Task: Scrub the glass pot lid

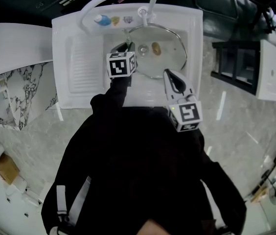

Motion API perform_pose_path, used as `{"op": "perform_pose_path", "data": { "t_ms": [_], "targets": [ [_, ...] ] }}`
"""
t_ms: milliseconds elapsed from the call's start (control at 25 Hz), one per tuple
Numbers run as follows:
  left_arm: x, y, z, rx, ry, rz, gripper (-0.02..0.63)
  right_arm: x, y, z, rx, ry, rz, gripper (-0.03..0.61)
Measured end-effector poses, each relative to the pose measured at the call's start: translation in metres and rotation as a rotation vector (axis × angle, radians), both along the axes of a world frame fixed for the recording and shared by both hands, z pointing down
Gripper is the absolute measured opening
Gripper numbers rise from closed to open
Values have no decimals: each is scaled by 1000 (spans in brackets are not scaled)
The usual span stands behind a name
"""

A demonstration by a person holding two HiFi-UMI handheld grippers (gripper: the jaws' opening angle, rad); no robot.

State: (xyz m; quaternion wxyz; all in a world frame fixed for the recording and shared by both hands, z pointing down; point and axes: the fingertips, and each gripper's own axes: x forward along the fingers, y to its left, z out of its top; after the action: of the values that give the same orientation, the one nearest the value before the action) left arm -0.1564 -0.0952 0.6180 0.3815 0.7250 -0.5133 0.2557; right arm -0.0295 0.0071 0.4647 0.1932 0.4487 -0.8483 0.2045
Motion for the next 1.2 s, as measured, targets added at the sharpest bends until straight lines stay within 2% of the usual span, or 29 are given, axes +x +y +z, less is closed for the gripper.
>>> {"op": "perform_pose_path", "data": {
  "t_ms": [640, 1200],
  "targets": [
    [19, -7, 16, -18, 32, 55, 61, 6, -6, 4, -6, 13, 26, 3],
    [29, -12, 19, -34, 56, 46, 61, 19, -4, 9, -12, 10, 60, 2]
  ]
}}
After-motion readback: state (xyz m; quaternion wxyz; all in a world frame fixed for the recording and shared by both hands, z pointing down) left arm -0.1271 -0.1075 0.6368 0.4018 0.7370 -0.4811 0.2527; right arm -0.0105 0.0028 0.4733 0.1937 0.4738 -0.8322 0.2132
